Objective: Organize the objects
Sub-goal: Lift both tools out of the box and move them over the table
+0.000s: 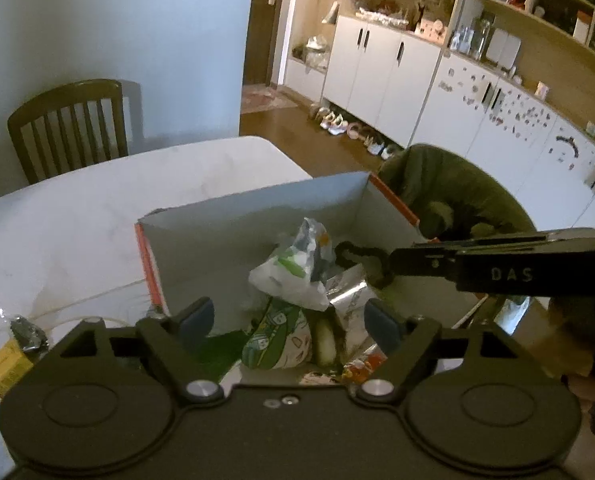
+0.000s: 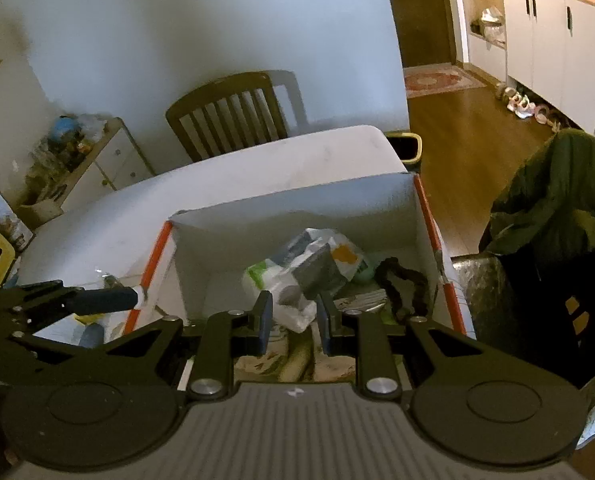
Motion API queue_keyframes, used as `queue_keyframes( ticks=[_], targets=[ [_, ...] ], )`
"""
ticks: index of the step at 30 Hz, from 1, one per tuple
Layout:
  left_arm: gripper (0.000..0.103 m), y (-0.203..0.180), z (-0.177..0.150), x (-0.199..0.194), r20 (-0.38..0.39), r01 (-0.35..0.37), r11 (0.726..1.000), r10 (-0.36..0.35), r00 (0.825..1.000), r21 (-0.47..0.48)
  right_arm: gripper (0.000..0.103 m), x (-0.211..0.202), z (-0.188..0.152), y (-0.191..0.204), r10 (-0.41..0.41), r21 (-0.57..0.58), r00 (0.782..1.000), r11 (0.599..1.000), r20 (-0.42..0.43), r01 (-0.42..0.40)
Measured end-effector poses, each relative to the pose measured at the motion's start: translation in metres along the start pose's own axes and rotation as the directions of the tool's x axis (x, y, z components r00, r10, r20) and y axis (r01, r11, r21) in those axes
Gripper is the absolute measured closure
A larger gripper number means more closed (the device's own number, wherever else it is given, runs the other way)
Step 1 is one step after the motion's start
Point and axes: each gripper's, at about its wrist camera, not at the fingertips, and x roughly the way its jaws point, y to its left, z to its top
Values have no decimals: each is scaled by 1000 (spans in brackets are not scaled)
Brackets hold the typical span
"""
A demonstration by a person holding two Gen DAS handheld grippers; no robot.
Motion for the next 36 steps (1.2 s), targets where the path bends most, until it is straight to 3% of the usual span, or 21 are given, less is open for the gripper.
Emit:
queue_keyframes(
  ticks=[2, 4, 7, 11, 17, 25, 30, 36],
  targets=[
    [20, 6, -1, -9, 14, 7, 1000, -7, 1000, -13, 80, -6, -1, 6, 1, 0, 1000, 1000, 13, -1],
    [19, 11, -2, -17, 28, 9, 1000, -8, 1000, -21, 73, -11, -2, 11, 7, 2, 1000, 1000, 24, -7],
    [16, 21, -4, -32, 51, 11, 999, -9, 999, -34, 52, -22, -4, 22, -2, -5, 998, 1000, 63, 2],
    [11, 38, -8, -54, 81, 9, 998, -5, 997, -54, 50, -32, -6, 36, 2, -8, 996, 1000, 85, -1],
    [1, 71, -10, -85, 129, -21, 997, 30, 991, -74, 40, -37, -10, 65, 18, -19, 996, 1000, 92, -16],
    [1, 122, -14, -108, 146, -73, 993, 86, 985, -96, 29, -29, -15, 112, 47, -45, 995, 998, 85, -44],
    [0, 154, -19, -115, 140, -87, 991, 101, 985, -104, 18, -21, -17, 142, 56, -56, 994, 997, 90, -51],
    [0, 193, -30, -115, 128, -86, 990, 100, 987, -110, 14, -4, -16, 177, 46, -67, 995, 997, 83, -40]
  ],
)
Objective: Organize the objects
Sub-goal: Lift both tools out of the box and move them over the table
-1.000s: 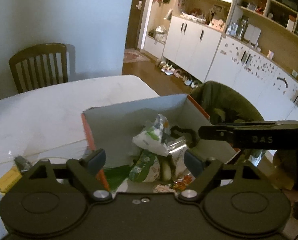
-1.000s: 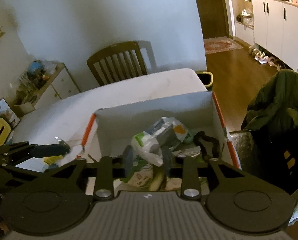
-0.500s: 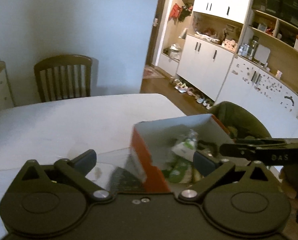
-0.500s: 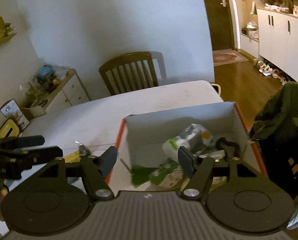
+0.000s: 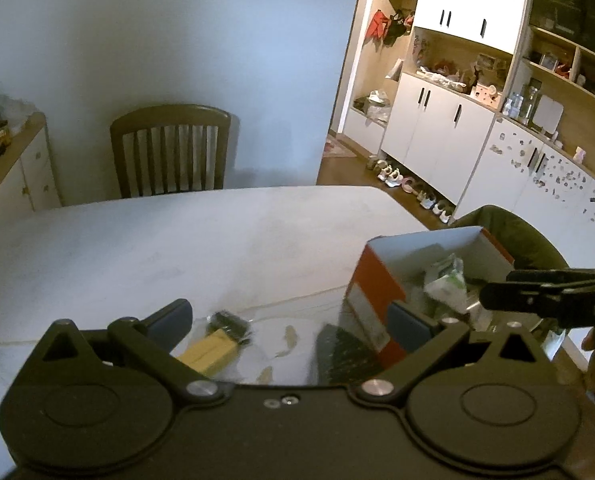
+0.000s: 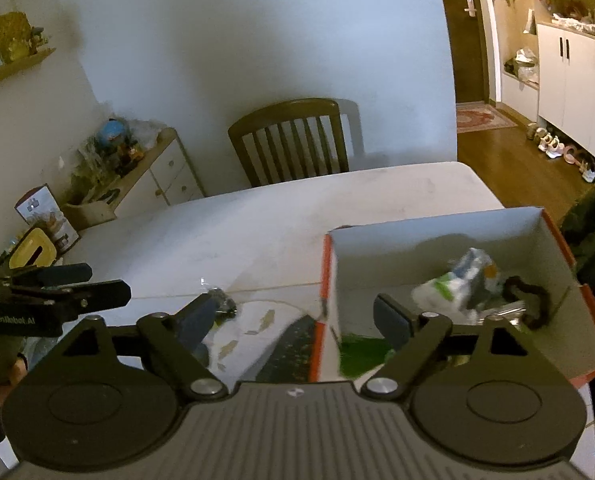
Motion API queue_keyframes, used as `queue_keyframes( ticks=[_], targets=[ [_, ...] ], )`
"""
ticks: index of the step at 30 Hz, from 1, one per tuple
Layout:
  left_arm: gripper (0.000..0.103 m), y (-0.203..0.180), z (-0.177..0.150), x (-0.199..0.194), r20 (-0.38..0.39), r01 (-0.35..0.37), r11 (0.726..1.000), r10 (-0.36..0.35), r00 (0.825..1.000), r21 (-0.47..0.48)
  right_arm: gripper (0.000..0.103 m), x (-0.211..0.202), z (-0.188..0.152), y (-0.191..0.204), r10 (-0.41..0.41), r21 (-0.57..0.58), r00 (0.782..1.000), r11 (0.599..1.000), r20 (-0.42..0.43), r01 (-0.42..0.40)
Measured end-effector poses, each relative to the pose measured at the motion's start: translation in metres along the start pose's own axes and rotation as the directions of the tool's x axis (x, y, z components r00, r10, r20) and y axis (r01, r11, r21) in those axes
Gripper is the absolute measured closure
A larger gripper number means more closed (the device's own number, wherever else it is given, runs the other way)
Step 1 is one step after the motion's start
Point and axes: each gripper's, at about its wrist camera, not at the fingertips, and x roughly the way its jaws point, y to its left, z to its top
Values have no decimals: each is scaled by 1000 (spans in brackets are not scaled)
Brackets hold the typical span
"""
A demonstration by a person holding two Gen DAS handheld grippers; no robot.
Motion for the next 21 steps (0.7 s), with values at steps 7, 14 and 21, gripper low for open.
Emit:
queue_keyframes(
  ticks=[7, 14, 21],
  targets=[
    [0, 42, -11, 14, -21, -29, 1000, 29, 999, 8, 13, 27, 3, 37, -18, -31, 1000, 999, -24, 18],
    [0, 77, -24, 37, -72, -13, 1000, 12, 997, -4, 13, 66, 7, 69, -36, -53, 997, 998, -75, 32],
    [0, 94, -39, 68, -99, 12, 1000, -13, 995, -16, 13, 117, 12, 89, -60, -62, 989, 997, -139, 52]
  ],
)
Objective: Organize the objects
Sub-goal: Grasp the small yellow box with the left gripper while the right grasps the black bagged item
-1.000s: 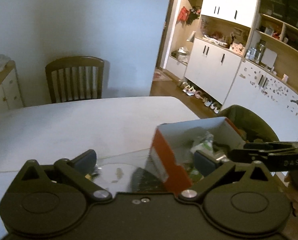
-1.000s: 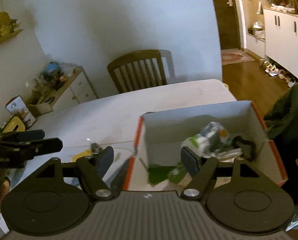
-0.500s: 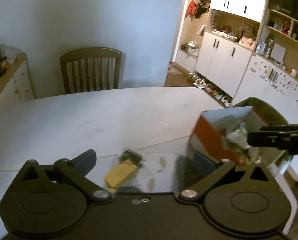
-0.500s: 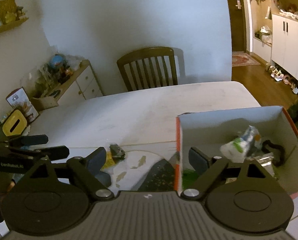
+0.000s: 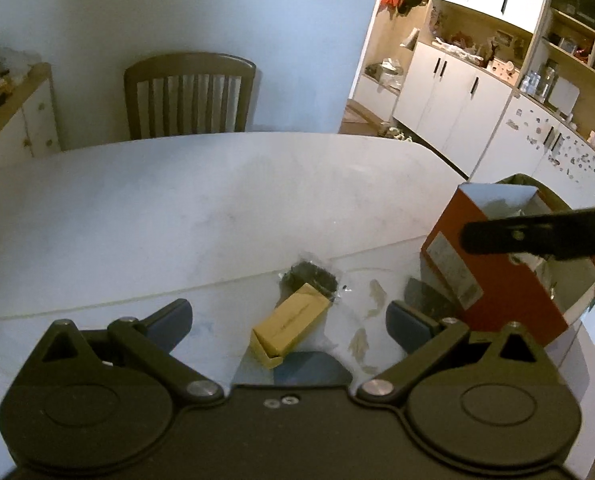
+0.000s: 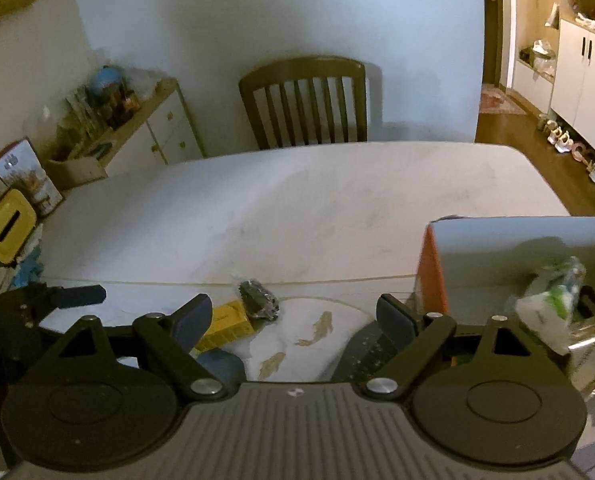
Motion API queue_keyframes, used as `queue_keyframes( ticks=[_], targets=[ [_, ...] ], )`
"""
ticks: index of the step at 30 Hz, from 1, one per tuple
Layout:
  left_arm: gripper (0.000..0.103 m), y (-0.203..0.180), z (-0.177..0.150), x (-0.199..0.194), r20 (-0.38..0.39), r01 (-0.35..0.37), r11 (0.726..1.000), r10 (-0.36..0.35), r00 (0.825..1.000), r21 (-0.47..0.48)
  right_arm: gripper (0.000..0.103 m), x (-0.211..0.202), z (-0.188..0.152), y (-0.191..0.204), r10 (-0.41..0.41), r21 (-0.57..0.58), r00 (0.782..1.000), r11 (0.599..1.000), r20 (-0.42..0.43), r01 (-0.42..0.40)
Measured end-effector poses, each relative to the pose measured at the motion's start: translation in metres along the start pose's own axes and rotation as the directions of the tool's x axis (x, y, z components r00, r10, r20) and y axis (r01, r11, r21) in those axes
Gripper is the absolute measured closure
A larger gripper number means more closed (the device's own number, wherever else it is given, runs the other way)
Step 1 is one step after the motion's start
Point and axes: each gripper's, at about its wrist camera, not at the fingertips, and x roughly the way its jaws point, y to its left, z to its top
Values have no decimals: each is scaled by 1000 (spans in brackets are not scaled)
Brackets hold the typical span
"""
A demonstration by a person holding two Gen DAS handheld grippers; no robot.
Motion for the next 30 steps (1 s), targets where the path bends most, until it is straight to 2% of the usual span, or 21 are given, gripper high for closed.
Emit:
queue_keyframes(
  ticks=[6, 10, 16, 19, 28, 30],
  targets=[
    [0, 0, -9, 24, -3, -4, 999, 4, 1000, 41, 13, 50, 6, 10, -16, 1, 997, 1000, -72, 16],
    [0, 4, -14, 41, -16, -14, 999, 15, 1000, 36, 13, 85, 6, 13, -33, 4, 989, 999, -144, 34],
    [1, 5, -18, 57, -27, 4, 999, -2, 1000, 45, 13, 121, 9, 20, -12, 9, 978, 1000, -206, 14],
    [4, 3, -22, 66, -29, 3, 997, -1, 1000, 74, 13, 133, 11, 25, -3, 0, 975, 1000, -223, 3],
    [23, -3, -27, 81, -34, 5, 994, -2, 999, 107, 14, 162, 12, 34, -10, 2, 970, 1000, -242, 11],
    [26, -4, -28, 84, -37, 9, 993, -5, 999, 115, 18, 167, 13, 34, -8, 9, 969, 1000, -245, 10]
  ],
)
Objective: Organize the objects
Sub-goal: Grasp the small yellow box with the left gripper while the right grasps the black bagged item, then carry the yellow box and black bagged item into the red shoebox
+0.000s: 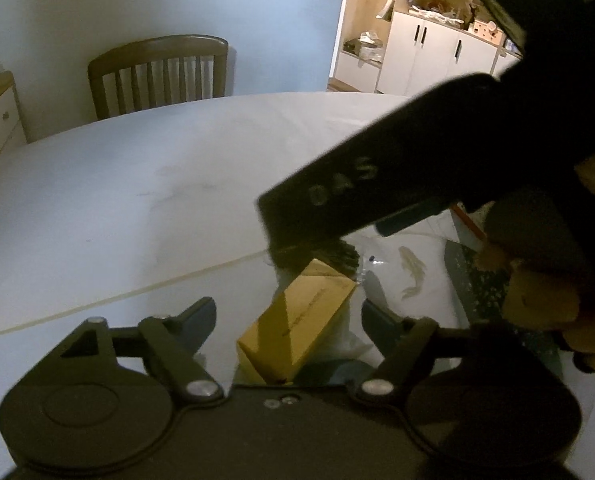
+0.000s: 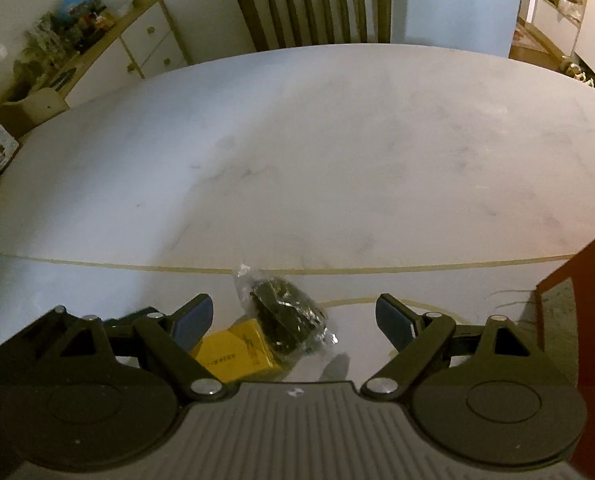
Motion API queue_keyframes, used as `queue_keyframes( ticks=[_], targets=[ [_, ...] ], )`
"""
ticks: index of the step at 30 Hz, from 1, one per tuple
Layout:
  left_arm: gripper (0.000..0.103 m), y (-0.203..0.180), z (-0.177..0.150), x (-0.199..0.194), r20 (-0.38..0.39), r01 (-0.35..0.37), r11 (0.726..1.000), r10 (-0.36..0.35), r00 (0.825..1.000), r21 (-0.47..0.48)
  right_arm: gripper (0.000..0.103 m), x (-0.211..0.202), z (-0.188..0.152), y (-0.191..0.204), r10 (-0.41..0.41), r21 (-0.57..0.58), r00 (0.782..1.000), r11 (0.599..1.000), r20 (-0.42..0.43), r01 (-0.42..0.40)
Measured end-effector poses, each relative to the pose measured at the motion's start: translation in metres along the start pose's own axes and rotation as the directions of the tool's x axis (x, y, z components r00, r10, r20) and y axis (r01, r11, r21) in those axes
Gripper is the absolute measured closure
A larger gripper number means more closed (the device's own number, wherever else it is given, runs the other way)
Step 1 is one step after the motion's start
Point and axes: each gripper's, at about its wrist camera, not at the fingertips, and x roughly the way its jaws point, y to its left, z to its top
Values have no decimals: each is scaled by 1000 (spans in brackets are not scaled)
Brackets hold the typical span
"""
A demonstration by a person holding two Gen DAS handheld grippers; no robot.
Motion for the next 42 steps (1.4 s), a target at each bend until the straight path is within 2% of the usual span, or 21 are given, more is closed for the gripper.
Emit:
queue_keyframes(
  ticks=[2, 6, 10, 12, 16, 20, 22, 23, 31, 42],
  targets=[
    [29, -1, -1, 2, -5, -1, 1000, 1, 1000, 3, 19, 4, 1, 1, 4, 3, 1000, 1000, -9, -4],
    [41, 1, -2, 5, -15, 3, 1000, -3, 1000, -9, 30, 13, 3, 1, 4, 7, 1000, 1000, -27, -4],
    [47, 5, -2, 6, -21, 19, 1000, -20, 1000, -24, 40, 19, 3, -2, 3, 20, 999, 1000, -38, -2],
    [52, 5, -1, 6, -24, 21, 999, -22, 999, -30, 41, 19, 3, -2, 2, 23, 999, 1000, -35, -1],
    [56, 2, -1, 5, -22, 14, 1000, -15, 1000, -18, 48, 21, 3, -2, 10, 32, 999, 999, -32, -8],
    [63, 3, -1, 4, -29, 37, 999, -38, 999, -36, 55, 18, 0, -1, 21, 33, 999, 999, -31, -20],
    [68, 2, -1, 3, -31, 53, 998, -54, 998, -39, 59, 15, -1, -3, 21, 33, 999, 999, -25, -20],
    [74, 2, -2, 2, -28, 54, 998, -55, 998, -38, 60, 13, -2, -3, 23, 35, 1000, 999, -22, -22],
    [75, -6, -8, -12, -34, 61, 996, -64, 997, -68, 72, -2, -8, -16, 32, 92, 999, 995, -3, -31],
    [75, -14, 1, -43, -34, 65, 988, -70, 997, -140, 73, -50, -29, -25, 71, 106, 996, 991, 49, -76]
  ],
)
